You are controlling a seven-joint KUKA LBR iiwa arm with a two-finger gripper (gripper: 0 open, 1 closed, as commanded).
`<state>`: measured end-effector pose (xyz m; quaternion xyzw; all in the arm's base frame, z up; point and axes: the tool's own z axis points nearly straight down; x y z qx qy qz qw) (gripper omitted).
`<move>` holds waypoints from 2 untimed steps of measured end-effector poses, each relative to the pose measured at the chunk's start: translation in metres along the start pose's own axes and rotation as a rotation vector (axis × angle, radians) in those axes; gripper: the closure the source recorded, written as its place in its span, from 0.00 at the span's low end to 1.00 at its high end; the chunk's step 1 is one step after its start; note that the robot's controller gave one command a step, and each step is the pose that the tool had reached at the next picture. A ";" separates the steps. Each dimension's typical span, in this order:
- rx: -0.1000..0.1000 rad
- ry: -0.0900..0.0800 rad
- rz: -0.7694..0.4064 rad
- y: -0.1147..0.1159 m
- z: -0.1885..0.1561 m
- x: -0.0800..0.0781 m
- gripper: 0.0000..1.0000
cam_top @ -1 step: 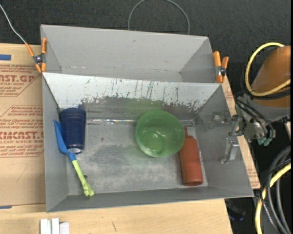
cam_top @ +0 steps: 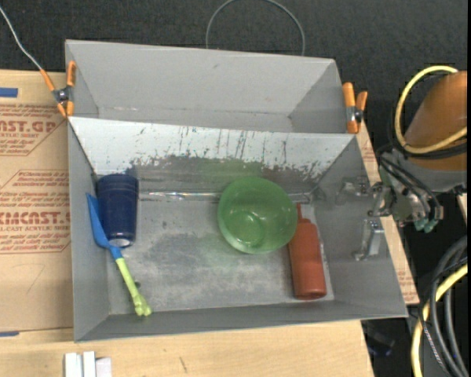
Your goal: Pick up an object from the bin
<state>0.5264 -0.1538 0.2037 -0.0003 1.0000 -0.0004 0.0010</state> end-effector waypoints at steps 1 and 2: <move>-0.002 0.001 -0.429 0.039 0.090 0.030 0.00; -0.001 -0.004 -0.438 0.038 0.110 0.001 0.00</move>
Offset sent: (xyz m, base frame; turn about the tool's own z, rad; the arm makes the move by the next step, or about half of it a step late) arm -0.0027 0.0370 -0.1102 -0.4393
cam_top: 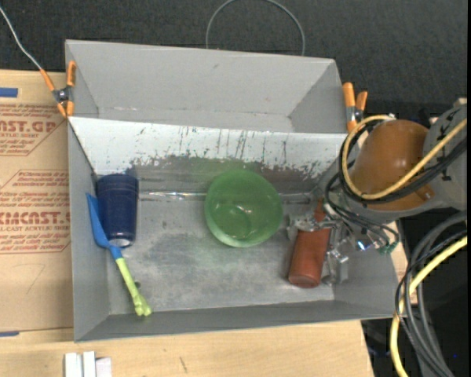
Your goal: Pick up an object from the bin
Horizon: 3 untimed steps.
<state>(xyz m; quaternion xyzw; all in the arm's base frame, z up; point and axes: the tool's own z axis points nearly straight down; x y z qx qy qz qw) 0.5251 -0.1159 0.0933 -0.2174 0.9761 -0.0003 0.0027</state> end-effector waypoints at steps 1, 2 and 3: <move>-0.004 0.003 0.042 0.049 0.024 -0.028 1.00; -0.004 0.003 0.042 0.049 0.024 -0.028 1.00; -0.006 0.005 0.034 0.057 -0.066 -0.040 1.00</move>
Offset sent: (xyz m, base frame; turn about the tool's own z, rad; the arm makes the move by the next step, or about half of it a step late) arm 0.0000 0.0000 0.0000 0.0000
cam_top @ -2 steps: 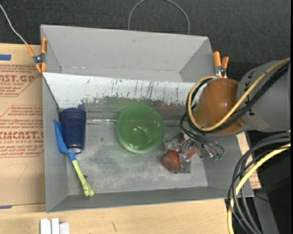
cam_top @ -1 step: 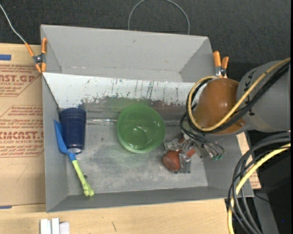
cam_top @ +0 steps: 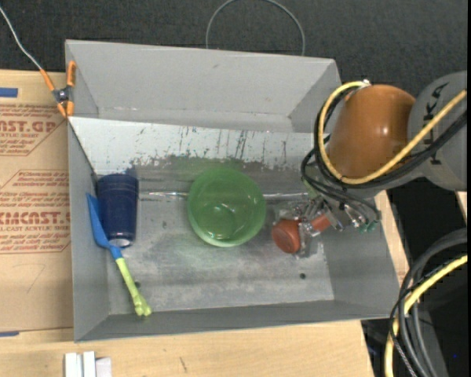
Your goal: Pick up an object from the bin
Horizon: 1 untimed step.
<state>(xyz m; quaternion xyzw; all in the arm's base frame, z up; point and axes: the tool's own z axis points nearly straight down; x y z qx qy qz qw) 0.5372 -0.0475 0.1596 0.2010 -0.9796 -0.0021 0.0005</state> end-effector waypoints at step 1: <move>0.003 -0.008 -0.009 -0.006 0.079 -0.001 1.00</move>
Offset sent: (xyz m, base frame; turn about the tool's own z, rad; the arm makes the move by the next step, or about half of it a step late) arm 0.0129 0.0143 0.0823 -0.0169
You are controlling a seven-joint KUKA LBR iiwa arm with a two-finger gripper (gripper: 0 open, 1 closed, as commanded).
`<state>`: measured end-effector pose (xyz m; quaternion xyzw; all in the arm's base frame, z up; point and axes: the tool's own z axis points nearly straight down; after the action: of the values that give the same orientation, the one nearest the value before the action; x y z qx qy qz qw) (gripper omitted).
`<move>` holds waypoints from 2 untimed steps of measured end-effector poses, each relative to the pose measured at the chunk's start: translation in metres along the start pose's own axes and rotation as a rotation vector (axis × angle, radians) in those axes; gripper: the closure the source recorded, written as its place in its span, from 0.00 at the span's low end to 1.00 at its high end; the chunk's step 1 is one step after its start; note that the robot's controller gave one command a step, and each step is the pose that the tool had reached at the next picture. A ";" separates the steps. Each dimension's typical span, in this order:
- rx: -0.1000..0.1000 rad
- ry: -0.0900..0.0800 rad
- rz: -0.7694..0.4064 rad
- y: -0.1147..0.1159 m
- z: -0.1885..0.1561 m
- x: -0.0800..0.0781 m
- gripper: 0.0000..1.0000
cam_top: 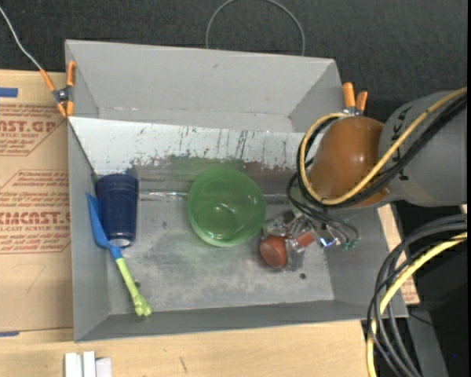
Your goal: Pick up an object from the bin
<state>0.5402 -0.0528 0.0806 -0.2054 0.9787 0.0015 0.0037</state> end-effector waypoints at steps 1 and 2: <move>-0.004 0.009 -0.003 0.008 -0.075 -0.008 1.00; 0.001 -0.001 -0.003 0.007 -0.093 -0.010 1.00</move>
Offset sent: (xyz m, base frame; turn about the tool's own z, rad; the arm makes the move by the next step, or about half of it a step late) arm 0.0002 0.0045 -0.0072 0.0046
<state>0.5458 -0.0426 0.1734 -0.2067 0.9784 0.0010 0.0044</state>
